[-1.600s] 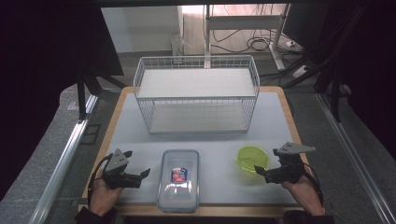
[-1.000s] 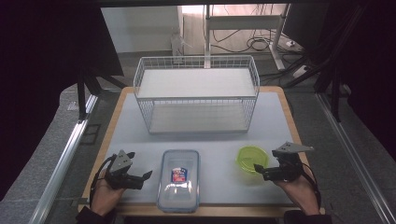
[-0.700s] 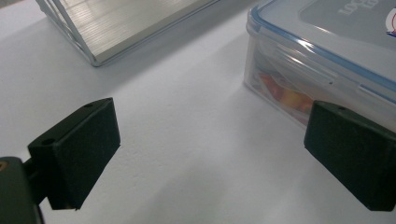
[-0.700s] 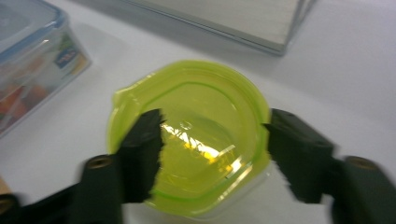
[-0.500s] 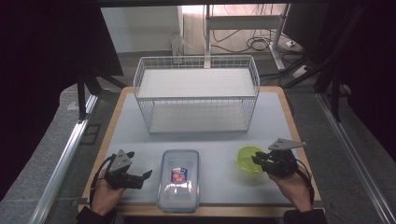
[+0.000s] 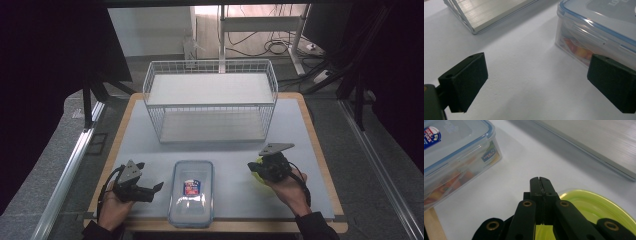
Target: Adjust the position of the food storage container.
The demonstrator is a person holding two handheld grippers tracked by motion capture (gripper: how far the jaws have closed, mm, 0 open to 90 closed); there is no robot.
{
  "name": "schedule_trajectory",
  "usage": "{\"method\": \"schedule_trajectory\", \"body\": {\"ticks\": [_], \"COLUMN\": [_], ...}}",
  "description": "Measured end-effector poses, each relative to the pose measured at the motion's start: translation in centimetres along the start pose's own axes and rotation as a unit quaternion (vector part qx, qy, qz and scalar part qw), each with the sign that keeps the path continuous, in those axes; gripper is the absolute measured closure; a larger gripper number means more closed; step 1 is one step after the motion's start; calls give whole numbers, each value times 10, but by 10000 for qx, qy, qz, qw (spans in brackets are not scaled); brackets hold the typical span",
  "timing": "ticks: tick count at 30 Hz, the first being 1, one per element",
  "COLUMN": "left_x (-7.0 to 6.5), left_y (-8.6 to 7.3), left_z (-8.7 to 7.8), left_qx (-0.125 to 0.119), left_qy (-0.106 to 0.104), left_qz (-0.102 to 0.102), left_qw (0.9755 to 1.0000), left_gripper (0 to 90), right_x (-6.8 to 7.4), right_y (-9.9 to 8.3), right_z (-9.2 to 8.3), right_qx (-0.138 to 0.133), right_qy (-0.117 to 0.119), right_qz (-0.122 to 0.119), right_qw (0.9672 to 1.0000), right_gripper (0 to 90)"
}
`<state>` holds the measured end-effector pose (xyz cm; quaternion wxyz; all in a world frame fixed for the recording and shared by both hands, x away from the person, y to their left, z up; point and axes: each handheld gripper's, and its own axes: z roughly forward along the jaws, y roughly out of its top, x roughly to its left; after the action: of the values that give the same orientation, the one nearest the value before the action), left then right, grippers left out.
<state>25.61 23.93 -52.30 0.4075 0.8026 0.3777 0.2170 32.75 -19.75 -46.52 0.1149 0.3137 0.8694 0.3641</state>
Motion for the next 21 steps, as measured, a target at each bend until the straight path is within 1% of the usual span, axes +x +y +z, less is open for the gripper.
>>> {"method": "schedule_trajectory", "body": {"ticks": [2, 5, 12, 15, 17, 21], "left_x": [0, 0, -1, -2, -2, -2], "left_y": [0, 0, 0, 0, 1, 1], "left_z": [0, 0, 0, 1, 1, 1], "left_qx": [1, 5, 38, 61, 49, 56], "left_qy": [-7, -4, -19, -40, -75, -127], "left_qz": [-2, 4, 35, 41, -6, -58], "left_qw": [10000, 10000, 10000, 10000, 10000, 9999], "left_gripper": [30, 30, 30, 30, 29, 29], "right_x": [2, 3, 1, 1, -1, -5], "right_y": [2, 2, -2, -4, -9, -14], "right_z": [8, 11, 5, 3, 1, -6], "right_qx": [125, 159, 248, 396, 479, 463], "right_qy": [-19, 12, 30, -82, -184, -257], "right_qz": [-62, -38, 35, 10, 2, 92], "right_qw": [9999, 9999, 9997, 9992, 9987, 9986], "right_gripper": [900, 900, 900, 900, 900, 900]}}
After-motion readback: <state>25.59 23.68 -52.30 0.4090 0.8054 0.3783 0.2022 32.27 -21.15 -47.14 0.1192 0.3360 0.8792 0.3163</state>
